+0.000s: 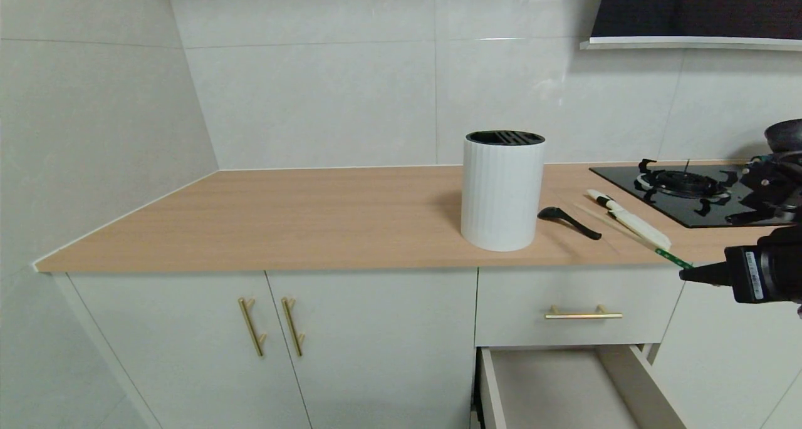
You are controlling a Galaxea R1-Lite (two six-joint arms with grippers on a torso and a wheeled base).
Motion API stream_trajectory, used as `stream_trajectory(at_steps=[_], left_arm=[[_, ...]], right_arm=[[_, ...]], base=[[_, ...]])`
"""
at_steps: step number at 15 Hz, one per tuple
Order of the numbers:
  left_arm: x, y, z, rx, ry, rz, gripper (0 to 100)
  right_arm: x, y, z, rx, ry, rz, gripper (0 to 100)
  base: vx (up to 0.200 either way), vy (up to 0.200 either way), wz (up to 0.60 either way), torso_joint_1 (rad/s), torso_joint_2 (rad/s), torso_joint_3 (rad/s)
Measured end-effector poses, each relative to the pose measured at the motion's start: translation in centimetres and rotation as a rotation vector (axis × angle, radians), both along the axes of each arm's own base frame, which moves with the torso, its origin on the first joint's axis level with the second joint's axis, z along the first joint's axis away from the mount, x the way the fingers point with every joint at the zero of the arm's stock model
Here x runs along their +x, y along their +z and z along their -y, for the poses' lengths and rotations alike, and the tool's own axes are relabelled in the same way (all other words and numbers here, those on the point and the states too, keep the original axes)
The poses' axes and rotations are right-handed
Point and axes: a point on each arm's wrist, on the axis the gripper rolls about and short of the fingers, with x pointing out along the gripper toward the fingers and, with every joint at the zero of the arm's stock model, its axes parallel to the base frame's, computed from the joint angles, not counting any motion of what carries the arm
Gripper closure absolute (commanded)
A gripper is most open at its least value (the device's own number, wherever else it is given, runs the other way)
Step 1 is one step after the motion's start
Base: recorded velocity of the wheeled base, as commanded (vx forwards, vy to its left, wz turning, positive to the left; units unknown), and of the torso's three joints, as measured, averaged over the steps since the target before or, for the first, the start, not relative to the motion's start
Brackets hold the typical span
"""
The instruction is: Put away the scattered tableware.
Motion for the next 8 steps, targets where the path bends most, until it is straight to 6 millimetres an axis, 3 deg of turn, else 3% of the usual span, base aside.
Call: stream_trajectory(at_steps=[4, 8], left_arm=[[0.0, 0.0, 0.0, -0.001, 0.000, 0.000, 0], [0.0, 0.0, 0.0, 0.000, 0.000, 0.000, 0]], right_arm=[[-2.0, -1.0, -0.3, -0.032, 0.129, -0.003, 100], [-2.5, -2.3, -1.5, -0.039, 0.211, -0.046, 100]], base=[[0.000, 0.000, 0.00, 0.000, 0.00, 0.000], [0.000, 0.000, 0.00, 0.000, 0.00, 0.000]])
